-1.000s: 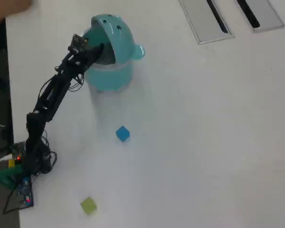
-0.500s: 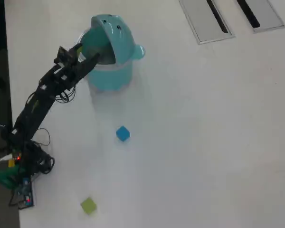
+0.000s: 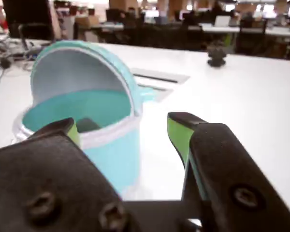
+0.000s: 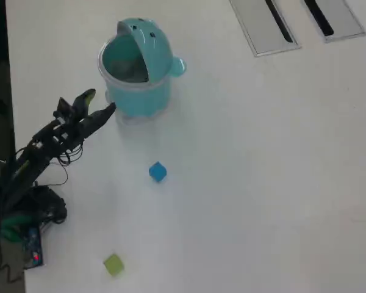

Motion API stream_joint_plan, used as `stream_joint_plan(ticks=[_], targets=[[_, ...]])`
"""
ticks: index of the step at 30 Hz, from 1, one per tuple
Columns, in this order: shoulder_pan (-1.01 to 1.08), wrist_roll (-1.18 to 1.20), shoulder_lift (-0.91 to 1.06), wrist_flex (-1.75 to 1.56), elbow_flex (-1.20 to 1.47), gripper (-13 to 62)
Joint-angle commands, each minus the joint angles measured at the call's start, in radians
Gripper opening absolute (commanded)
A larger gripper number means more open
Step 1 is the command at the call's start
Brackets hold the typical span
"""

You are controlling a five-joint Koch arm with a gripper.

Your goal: Grasp RGB lego blocks and put them in the bin one by one.

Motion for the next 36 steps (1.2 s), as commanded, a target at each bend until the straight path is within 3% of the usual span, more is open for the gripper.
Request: stream_joint_plan(ticks=[1,6,16,27,36], targets=[[-0.002,0.006,0.028,-0.072,-0.015,34.0],[-0.002,-0.005,0.087,-0.16,0.215,33.9],[-0.003,-0.035,0.121,-0.669,0.652,33.8],[0.002,-0.064,0.087,-0.611,0.669,32.4],[0.258,-0.161,0.043,-0.518,0.577,32.4]])
